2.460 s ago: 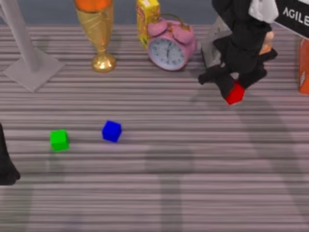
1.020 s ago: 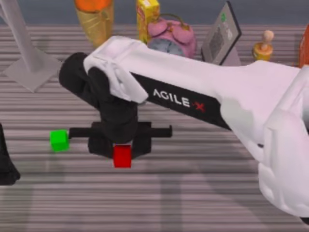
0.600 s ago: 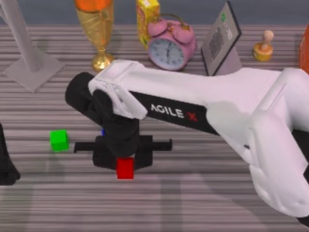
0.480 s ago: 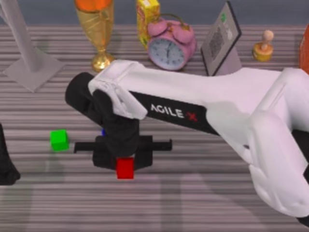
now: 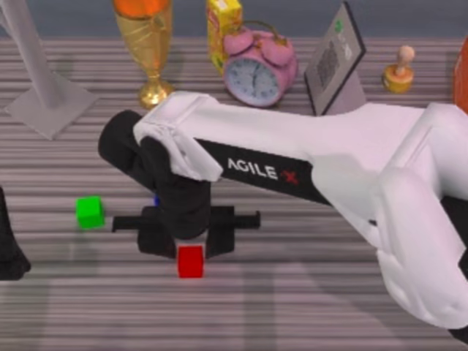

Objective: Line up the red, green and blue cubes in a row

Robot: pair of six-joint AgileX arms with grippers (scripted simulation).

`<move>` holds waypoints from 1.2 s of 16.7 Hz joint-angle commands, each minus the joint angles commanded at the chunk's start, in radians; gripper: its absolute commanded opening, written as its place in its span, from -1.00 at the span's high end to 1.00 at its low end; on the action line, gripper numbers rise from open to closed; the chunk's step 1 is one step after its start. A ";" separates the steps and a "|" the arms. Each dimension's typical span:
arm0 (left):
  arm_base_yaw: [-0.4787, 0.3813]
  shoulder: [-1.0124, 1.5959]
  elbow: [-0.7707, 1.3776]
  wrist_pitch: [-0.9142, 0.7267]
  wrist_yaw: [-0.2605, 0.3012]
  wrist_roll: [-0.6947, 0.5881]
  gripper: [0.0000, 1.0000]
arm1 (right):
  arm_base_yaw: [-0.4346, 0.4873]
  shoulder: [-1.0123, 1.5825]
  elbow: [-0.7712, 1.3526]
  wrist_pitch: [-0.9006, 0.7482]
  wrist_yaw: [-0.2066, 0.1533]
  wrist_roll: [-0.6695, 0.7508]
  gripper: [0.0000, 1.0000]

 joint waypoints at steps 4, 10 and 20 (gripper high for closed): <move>0.000 0.000 0.000 0.000 0.000 0.000 -1.00 | 0.000 0.000 0.000 0.000 0.000 0.000 -0.96; 0.000 0.000 0.000 0.000 0.000 0.000 -1.00 | 0.000 0.000 0.000 0.000 0.000 0.000 -1.00; 0.000 0.000 0.000 0.000 0.000 0.000 -1.00 | 0.007 -0.027 0.167 -0.201 -0.001 0.003 -1.00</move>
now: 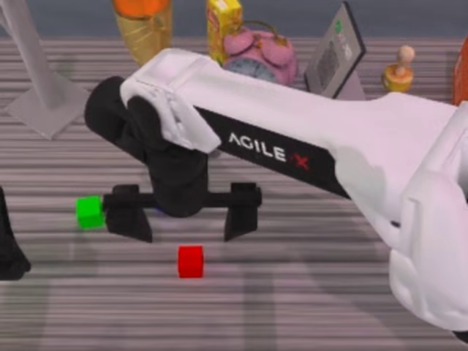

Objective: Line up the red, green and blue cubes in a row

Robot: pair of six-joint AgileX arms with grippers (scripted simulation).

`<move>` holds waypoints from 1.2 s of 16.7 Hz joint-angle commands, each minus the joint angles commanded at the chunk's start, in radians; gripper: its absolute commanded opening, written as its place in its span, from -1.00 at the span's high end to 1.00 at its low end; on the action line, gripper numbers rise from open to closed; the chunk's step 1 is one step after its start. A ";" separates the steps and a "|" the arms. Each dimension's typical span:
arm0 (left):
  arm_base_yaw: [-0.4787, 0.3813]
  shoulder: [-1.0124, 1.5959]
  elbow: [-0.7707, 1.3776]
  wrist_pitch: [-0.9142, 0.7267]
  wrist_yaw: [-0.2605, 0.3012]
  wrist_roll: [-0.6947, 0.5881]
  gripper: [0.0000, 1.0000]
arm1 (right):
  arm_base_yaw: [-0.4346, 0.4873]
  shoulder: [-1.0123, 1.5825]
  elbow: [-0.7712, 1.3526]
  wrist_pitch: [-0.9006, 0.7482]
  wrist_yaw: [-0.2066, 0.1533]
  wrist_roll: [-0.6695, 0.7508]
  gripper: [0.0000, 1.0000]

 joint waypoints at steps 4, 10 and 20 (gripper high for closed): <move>0.000 0.000 0.000 0.000 0.000 0.000 -1.00 | 0.002 -0.010 0.043 -0.046 0.000 -0.001 -1.00; -0.007 0.044 0.041 -0.028 0.002 -0.011 -1.00 | -0.023 -0.064 -0.011 -0.010 0.011 -0.033 -1.00; -0.067 0.707 0.524 -0.364 0.002 -0.135 -1.00 | -0.309 -0.780 -0.734 0.355 0.089 -0.359 -1.00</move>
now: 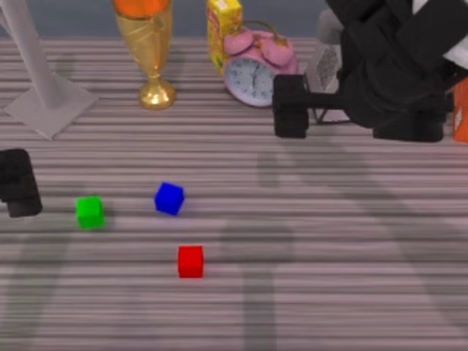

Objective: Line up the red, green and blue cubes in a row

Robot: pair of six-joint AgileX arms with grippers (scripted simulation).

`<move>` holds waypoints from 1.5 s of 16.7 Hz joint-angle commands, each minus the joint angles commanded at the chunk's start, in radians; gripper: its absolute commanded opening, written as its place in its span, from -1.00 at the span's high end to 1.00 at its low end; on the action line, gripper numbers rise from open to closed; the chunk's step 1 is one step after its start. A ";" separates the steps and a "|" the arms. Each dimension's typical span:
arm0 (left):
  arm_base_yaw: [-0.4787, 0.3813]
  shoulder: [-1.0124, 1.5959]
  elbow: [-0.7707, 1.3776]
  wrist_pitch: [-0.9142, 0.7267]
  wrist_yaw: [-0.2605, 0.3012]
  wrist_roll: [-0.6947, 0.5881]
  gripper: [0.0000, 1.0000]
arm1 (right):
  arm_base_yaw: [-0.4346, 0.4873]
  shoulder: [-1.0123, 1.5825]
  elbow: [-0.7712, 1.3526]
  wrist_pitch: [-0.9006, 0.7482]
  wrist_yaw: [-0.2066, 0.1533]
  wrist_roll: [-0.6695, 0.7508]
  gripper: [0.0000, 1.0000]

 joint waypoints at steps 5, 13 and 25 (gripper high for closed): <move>-0.039 0.470 0.305 -0.226 -0.003 -0.078 -1.00 | -0.203 -0.526 -0.540 0.250 -0.001 -0.205 -1.00; -0.093 1.054 0.723 -0.525 -0.003 -0.187 -1.00 | -0.483 -1.352 -1.248 0.692 -0.069 -0.463 -1.00; -0.110 1.295 0.908 -0.641 0.000 -0.233 -1.00 | -0.606 -1.697 -1.511 0.961 -0.119 -0.570 -1.00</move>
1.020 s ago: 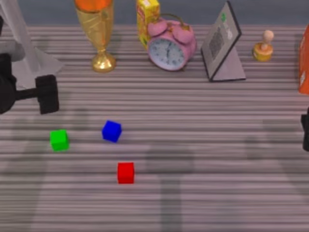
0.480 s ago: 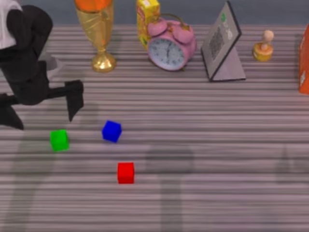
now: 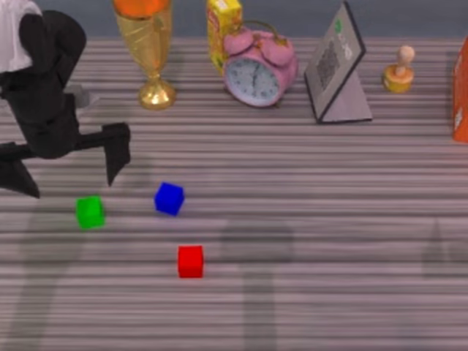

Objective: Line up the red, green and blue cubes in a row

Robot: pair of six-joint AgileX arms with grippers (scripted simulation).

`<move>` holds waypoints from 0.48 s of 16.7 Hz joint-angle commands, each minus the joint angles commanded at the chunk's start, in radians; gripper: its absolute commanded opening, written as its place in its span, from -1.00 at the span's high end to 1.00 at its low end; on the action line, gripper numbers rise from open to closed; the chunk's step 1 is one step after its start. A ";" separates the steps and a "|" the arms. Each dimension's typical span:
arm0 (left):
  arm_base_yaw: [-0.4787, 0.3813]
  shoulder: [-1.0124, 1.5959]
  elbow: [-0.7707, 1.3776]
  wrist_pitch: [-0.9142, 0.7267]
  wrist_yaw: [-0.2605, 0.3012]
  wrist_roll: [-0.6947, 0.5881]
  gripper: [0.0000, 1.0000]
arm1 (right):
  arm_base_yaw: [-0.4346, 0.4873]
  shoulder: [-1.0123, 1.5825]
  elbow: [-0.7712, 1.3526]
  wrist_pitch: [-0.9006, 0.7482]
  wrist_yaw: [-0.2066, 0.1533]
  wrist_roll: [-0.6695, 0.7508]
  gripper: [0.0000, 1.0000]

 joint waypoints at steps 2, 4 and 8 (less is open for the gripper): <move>-0.001 0.007 -0.007 0.016 0.000 0.001 -1.00 | 0.000 0.000 0.000 0.000 0.000 0.000 -1.00; -0.003 0.029 -0.033 0.065 0.000 0.003 -1.00 | 0.000 0.000 0.000 0.000 0.000 0.000 -1.00; -0.003 0.095 -0.106 0.206 0.001 0.003 -1.00 | 0.000 0.000 0.000 0.000 0.000 0.000 -1.00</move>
